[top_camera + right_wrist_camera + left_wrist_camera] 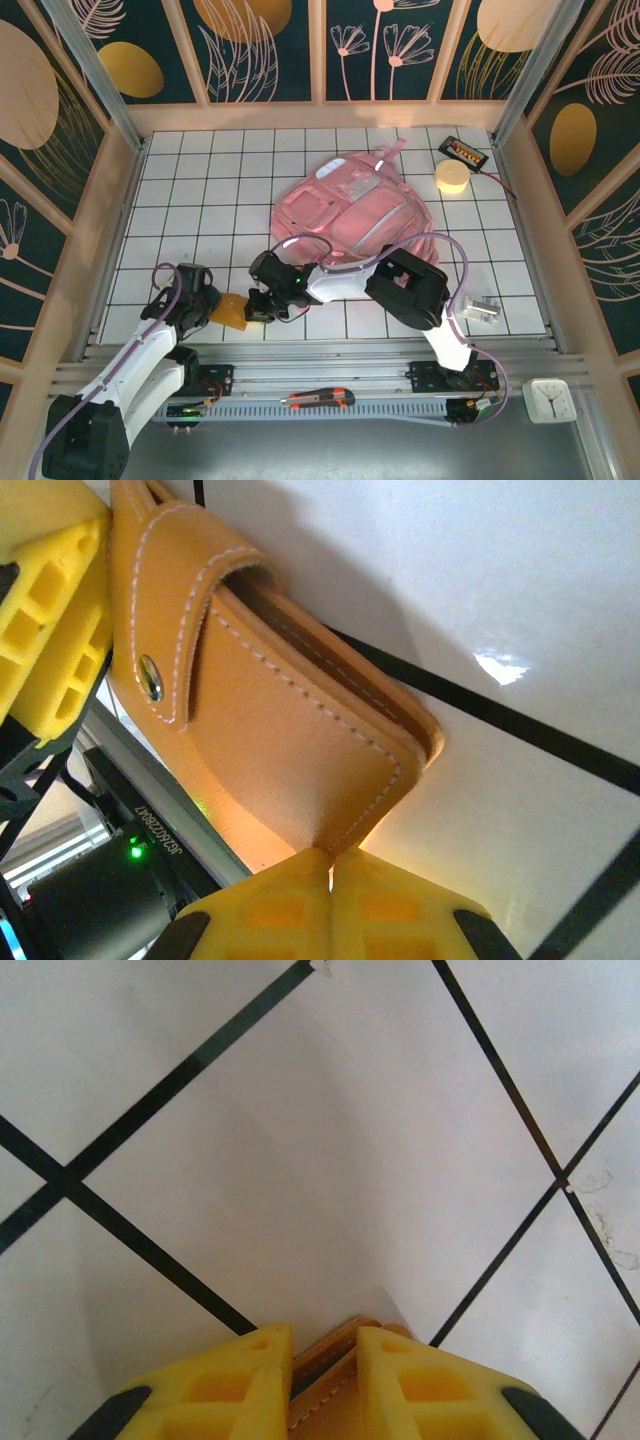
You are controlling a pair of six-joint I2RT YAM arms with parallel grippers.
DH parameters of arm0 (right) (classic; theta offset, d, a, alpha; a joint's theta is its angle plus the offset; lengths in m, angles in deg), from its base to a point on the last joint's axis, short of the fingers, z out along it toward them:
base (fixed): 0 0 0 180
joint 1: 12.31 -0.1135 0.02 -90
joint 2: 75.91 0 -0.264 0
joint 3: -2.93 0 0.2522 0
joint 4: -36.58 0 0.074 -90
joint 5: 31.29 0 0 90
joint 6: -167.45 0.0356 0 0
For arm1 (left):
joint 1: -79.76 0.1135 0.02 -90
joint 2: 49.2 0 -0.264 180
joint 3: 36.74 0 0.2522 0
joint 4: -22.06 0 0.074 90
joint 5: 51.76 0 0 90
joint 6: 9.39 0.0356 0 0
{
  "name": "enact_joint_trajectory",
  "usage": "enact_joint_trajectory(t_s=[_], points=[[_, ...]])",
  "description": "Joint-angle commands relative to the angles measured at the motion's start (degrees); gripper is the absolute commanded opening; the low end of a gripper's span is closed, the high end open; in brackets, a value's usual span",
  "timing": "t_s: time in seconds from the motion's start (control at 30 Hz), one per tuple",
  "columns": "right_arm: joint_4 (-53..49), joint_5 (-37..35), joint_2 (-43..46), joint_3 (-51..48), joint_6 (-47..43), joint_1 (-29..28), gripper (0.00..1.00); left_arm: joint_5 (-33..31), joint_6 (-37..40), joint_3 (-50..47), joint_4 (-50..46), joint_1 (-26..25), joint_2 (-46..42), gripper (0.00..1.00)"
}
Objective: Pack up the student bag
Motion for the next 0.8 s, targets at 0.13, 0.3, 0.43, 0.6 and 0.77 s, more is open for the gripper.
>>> enact_joint_trajectory(t_s=[0.13, 0.3, 0.43, 0.6, 0.77], points=[[1.06, -8.71, 10.74, -1.73, -0.67, 2.18, 0.0, 5.87, 2.35, 6.85, -5.31, -0.76, -2.54, 0.62], [-5.23, -11.92, 17.45, -3.21, -3.23, 3.51, 0.0, 3.53, 7.12, 12.69, -8.13, -0.77, -1.72, 0.75], [-11.61, -14.74, 23.44, -4.43, -5.25, 4.53, 0.0, 1.85, 12.38, 18.92, -9.09, -0.75, 0.24, 0.76], [-15.56, -13.59, 28.72, -8.22, -6.96, 6.31, 0.0, 4.59, 17.3, 23.03, -7.75, -0.77, 6.43, 0.76], [-16.82, -3.79, 20.53, -5.46, -13.48, 5.16, 0.45, 3.6, 16.66, 21.28, -12.17, -0.7, 9.15, 0.77]])
